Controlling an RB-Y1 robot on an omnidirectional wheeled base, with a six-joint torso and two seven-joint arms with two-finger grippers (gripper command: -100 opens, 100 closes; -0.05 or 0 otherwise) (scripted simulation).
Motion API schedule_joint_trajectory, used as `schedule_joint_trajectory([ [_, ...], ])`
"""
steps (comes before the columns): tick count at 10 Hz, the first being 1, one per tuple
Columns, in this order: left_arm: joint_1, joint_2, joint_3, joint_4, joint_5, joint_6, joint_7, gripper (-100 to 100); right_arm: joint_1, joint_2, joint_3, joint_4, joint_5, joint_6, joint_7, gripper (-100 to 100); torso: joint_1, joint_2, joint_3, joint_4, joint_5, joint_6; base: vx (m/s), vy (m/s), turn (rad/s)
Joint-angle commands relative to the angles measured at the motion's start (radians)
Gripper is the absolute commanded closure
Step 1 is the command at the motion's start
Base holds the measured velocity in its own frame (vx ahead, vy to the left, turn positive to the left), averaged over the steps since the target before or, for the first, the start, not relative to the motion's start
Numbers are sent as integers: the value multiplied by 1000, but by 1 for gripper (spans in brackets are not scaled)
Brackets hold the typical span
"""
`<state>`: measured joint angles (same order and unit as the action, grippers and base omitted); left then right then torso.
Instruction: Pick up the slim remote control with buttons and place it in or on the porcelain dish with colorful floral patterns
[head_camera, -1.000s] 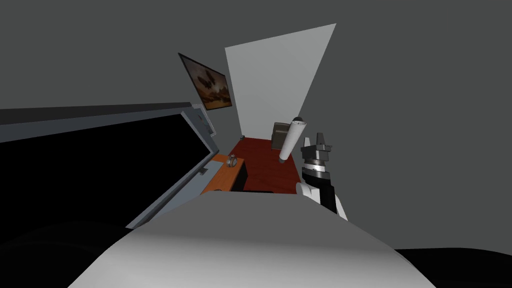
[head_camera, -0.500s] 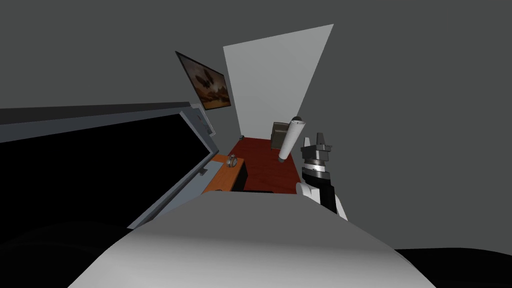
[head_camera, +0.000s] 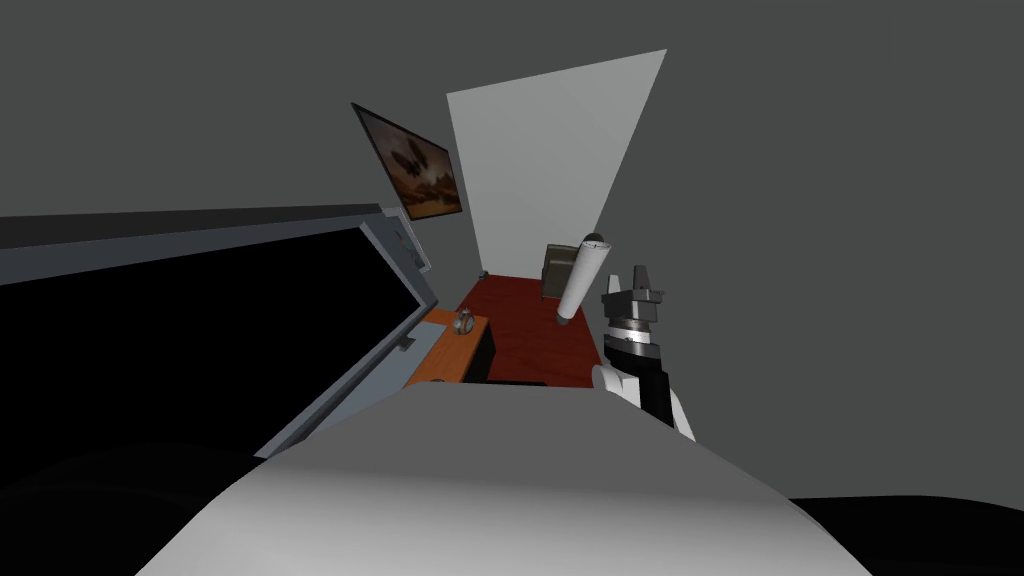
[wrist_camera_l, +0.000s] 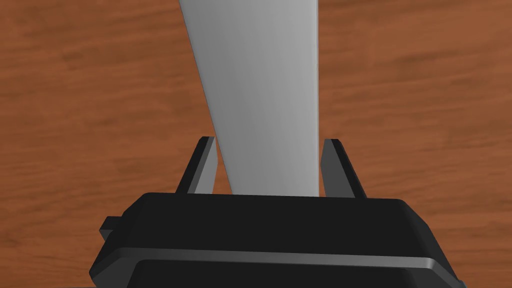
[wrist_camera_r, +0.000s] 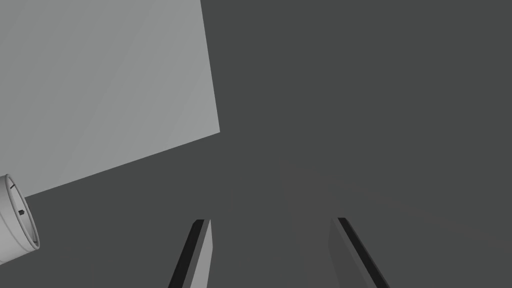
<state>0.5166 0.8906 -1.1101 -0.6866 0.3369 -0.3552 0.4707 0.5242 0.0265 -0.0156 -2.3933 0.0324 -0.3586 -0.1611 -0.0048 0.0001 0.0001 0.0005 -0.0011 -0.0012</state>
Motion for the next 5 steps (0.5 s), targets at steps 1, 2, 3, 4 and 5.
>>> schedule_joint_trajectory([
  [1,0,0,0,0,0,0,0,0,0,0,0,0,0,0,0,0,0,0,0,0,0,0,0,0,0],
  [2,5,28,-11,-9,10,-16,6,100,0,0,0,0,0,0,0,0,0,0,0,0,0,0,13,-11,55],
  [3,8,48,-19,-18,17,-26,12,100,0,0,0,0,0,0,0,0,-1,0,0,0,-1,-1,22,-23,72],
  [4,12,69,-28,-27,24,-36,17,100,0,0,0,0,0,0,0,0,-1,-1,-1,-1,-1,-1,21,-26,62],
  [5,17,65,-17,-36,21,-26,9,100,0,0,0,0,0,0,0,0,-2,-2,-1,0,-1,-1,9,-12,11],
])
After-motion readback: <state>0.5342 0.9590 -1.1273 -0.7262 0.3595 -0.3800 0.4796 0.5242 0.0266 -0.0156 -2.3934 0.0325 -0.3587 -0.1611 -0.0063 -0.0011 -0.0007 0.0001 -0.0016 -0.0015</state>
